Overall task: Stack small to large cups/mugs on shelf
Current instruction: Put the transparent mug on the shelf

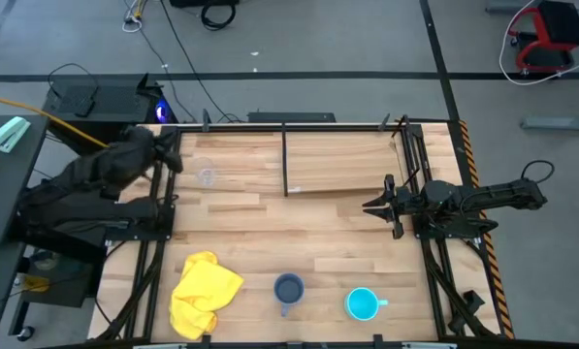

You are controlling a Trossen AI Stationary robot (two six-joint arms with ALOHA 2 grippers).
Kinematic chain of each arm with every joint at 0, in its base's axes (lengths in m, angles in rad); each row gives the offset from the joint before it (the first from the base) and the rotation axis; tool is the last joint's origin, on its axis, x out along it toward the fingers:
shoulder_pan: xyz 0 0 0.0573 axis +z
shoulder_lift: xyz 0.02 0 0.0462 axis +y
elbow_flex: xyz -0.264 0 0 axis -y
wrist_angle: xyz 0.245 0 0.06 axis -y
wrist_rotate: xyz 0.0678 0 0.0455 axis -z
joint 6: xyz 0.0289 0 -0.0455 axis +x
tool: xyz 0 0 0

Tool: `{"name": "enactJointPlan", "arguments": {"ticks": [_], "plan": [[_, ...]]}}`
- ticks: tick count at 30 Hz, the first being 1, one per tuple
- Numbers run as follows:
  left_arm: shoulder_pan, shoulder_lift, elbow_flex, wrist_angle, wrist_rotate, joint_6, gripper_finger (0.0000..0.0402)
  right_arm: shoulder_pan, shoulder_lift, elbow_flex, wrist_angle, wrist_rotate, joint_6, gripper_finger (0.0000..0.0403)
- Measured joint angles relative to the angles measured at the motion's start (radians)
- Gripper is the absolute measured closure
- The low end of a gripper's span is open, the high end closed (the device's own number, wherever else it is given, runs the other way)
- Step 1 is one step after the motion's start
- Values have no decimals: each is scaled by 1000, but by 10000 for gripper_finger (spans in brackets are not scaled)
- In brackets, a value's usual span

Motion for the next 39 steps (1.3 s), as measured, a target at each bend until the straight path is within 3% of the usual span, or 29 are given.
{"name": "enactJointPlan", "arguments": {"ticks": [3, 7, 9, 14, 21, 30, 39], "plan": [[123, 148, 75, -179, 120, -53, 350, 0, 0, 0, 0, 0, 0, 329], [319, 298, 90, -232, 330, 0, 344, 0, 0, 0, 0, 0, 0, 329], [415, 354, 76, -232, 415, 46, 341, 0, 0, 0, 0, 0, 0, 329], [591, 446, 24, -220, 484, 97, 333, 0, 0, 0, 0, 0, 0, 329], [714, 537, -92, -21, 725, 256, 311, 0, 0, 0, 0, 0, 0, 329], [764, 662, -107, 29, 749, 306, 279, 0, 0, 0, 0, 0, 0, 329], [763, 705, -107, 57, 750, 312, 262, 0, 0, 0, 0, 0, 0, 329]]}}
